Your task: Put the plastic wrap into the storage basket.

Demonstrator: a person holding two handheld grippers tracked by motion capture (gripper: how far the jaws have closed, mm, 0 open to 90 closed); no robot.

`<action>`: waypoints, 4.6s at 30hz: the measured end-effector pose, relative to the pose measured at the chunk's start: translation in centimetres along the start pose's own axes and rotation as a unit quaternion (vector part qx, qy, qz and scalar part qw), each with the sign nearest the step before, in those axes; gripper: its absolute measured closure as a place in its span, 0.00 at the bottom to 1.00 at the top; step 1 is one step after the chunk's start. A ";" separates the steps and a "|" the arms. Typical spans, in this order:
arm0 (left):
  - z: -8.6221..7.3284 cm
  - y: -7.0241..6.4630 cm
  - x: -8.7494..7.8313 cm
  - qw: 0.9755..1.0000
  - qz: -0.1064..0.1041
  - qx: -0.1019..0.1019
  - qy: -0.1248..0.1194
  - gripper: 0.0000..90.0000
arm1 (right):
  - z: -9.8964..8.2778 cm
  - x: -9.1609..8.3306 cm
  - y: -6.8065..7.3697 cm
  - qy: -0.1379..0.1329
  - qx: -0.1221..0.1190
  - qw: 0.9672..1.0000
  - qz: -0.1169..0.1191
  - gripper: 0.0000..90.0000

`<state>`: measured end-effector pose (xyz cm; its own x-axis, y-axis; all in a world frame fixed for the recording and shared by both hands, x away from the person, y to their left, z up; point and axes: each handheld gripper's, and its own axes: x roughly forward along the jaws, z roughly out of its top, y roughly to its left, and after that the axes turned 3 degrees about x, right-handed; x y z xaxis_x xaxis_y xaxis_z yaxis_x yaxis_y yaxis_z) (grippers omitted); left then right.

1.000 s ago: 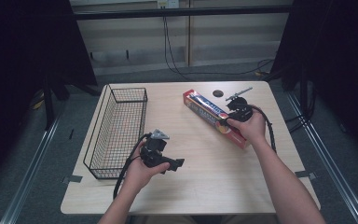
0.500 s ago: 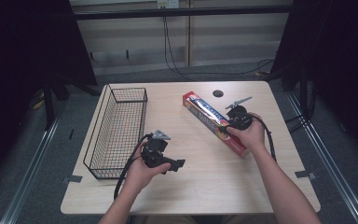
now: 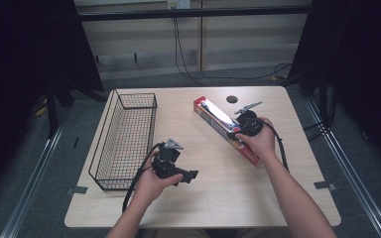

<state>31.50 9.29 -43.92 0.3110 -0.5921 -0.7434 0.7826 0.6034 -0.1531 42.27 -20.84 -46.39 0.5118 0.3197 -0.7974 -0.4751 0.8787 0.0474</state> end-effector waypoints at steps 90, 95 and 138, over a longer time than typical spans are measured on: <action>14.5 0.3 3.5 0.926 -0.081 0.353 0.110 0.15 | 0.8 -10.0 6.5 -0.016 -0.206 0.969 0.137 0.50; 14.3 0.4 3.4 0.922 -0.109 0.347 0.133 0.22 | 0.7 -10.0 6.6 -0.020 -0.230 0.961 0.152 0.50; 12.1 0.7 -0.9 0.957 -0.052 0.184 0.217 0.48 | 1.8 -10.8 2.3 -0.060 -0.183 0.967 0.166 0.11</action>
<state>38.32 3.75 -35.50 0.0306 -0.3127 -0.9494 0.9592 0.2763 -0.0601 36.95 -21.68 -36.59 0.3570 0.6206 -0.6982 -0.8378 0.5432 0.0544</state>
